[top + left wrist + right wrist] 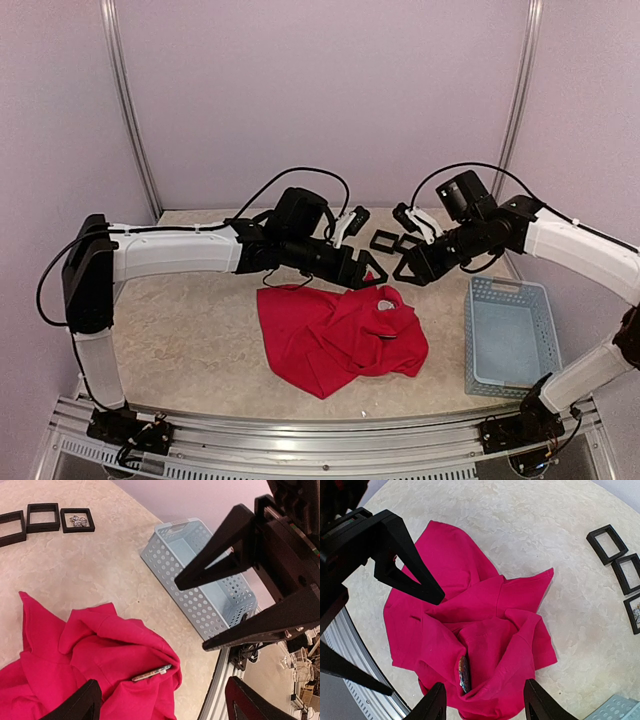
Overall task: Remove the brooch from the garment
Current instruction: Place the brooch on the crumpled clothing, then pick up the brooch from the crumpled clothing.
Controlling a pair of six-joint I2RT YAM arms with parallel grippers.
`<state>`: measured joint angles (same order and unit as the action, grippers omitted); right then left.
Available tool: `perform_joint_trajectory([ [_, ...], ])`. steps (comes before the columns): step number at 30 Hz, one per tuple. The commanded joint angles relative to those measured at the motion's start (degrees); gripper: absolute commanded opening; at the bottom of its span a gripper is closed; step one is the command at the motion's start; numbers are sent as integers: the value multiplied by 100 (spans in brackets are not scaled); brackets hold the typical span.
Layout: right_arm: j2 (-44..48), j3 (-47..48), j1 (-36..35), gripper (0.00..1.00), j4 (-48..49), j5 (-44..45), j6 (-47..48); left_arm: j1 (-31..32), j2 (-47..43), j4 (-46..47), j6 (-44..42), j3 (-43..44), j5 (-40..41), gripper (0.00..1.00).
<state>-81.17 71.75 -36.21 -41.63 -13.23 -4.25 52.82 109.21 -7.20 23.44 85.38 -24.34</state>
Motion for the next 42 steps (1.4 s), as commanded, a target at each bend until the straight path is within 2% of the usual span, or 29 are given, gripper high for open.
perform_joint_trajectory([
  [1,733,-1100,305,55,968,-233,-954,7,597,-500,-592,643,-381,79],
  [7,1208,-1651,655,56,1490,-437,-1351,8,1083,-818,-1094,1119,-628,66],
  [16,1114,-1835,818,56,1855,-666,-1557,82,1310,-1152,-1542,1223,-834,58],
  [22,1008,-1845,886,55,1908,-767,-1568,152,1438,-1368,-1666,1407,-888,49],
  [28,1006,-1893,926,54,1959,-846,-1570,193,1598,-1512,-1731,1619,-856,45],
  [37,963,-1911,976,53,1991,-913,-1570,259,1511,-1554,-1776,1465,-775,27],
  [42,936,-1937,996,53,2021,-952,-1570,343,1494,-1646,-1910,1519,-681,22],
])
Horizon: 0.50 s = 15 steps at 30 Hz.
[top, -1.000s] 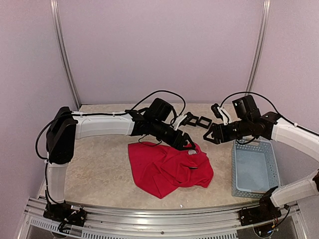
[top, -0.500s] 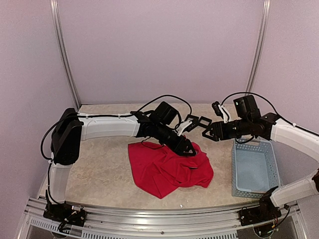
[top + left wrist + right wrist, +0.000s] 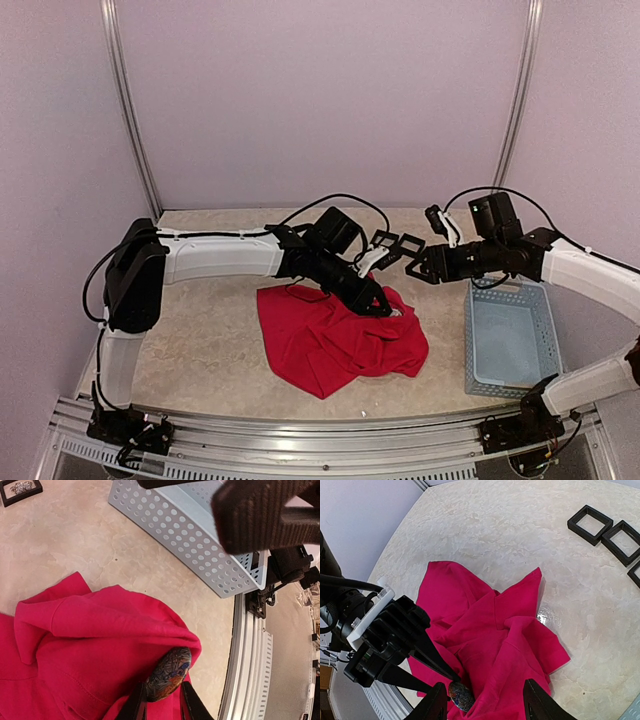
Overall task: Remove the brooch from the garment
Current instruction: Pick up the brooch from the crumpled clothing.
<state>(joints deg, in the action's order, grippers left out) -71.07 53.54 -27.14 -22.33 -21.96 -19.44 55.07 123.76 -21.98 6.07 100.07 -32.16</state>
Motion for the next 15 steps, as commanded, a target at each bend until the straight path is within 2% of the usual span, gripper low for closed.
perform_joint_trajectory([
  [1,-75,-117,94,53,94,-92,-51,136,46,-206,-217,74,146,22],
  [10,1,-173,110,53,121,-89,-95,250,248,-435,-472,295,468,32],
  [12,12,-168,120,53,117,-86,-104,253,274,-422,-513,351,495,31],
  [15,20,-168,128,52,118,-88,-111,266,297,-411,-542,364,588,22],
])
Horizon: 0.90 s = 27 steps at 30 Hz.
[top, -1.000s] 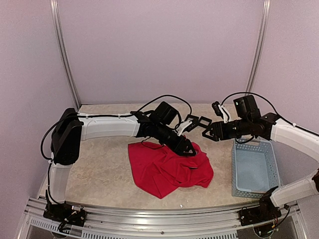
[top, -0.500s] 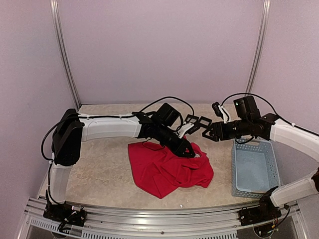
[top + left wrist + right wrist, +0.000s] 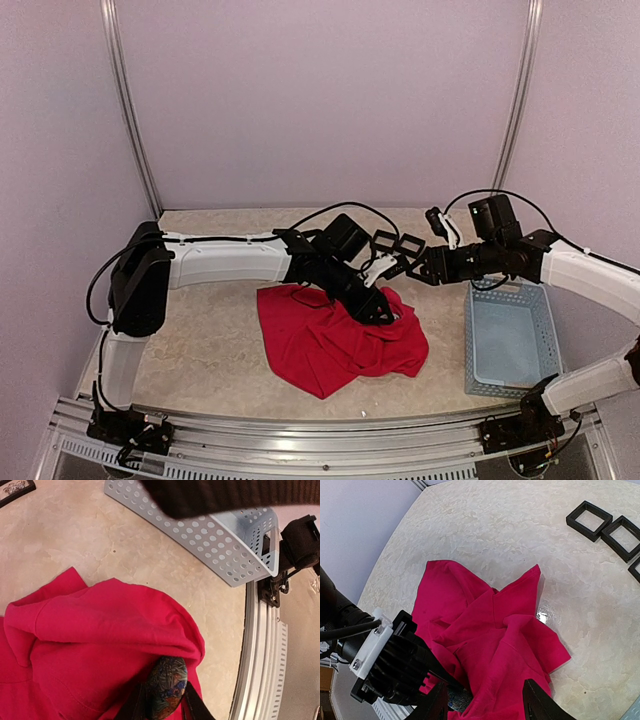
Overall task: Remove the brooch from the garment
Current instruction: Pick up the brooch from the crumpled clothing.
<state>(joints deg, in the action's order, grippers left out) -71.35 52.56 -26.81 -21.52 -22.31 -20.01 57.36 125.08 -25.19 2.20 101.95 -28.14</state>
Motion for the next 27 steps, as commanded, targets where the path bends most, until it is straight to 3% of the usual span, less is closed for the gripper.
perform_joint_trajectory([
  [1,51,-62,97,52,36,-52,-55,34,166,-102,-158,168,219,18],
  [8,84,106,97,53,82,-282,7,37,-249,71,-21,-287,613,0],
  [15,-91,510,97,53,13,-771,211,74,-1149,597,550,-911,1492,0],
  [21,-10,600,97,57,1073,-1955,5,74,-1855,1183,1191,-1181,2026,0],
  [27,-38,420,158,58,2410,-2712,-635,73,-2313,1821,1717,-1441,2021,0],
])
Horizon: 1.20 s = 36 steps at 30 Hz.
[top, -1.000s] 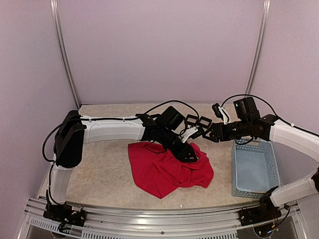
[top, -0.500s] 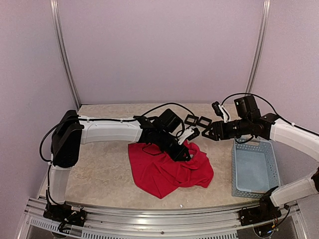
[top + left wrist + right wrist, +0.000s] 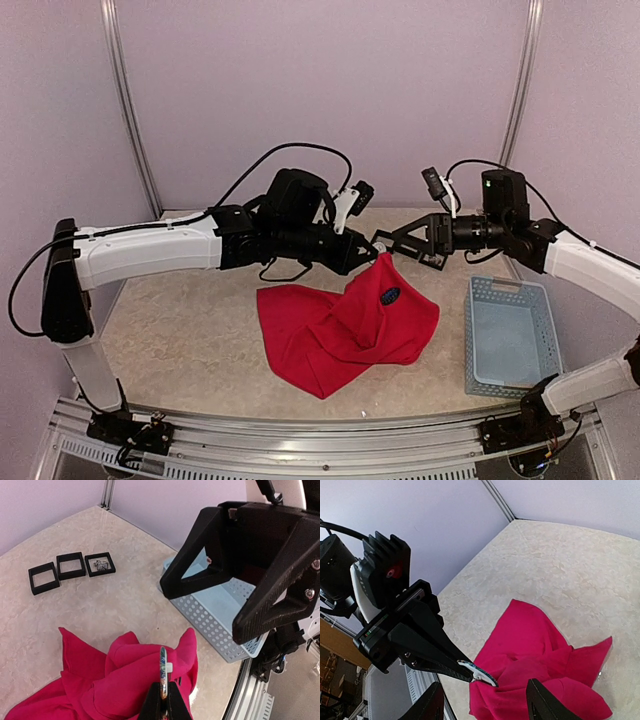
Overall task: Remove the brooch from the garment
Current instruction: Pick up the brooch from the crumpled clothing, then pass from the left arm to the right
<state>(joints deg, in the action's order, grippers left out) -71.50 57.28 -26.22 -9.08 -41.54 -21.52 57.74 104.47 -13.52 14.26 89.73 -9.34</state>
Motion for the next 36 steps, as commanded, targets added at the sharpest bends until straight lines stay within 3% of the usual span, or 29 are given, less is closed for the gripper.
perform_joint_trajectory([
  [1,-23,-145,138,59,1457,-950,-646,27,-284,758,603,-270,75,0],
  [9,-153,-666,252,61,2970,-1984,-1631,-207,-349,1257,1318,-506,-936,0],
  [17,-382,-1004,266,59,3089,-2387,-1704,-539,-469,1814,1710,-855,-1862,0],
  [36,-721,-1037,316,56,3051,-2094,-1620,-644,-408,2086,1916,-833,-2282,0],
])
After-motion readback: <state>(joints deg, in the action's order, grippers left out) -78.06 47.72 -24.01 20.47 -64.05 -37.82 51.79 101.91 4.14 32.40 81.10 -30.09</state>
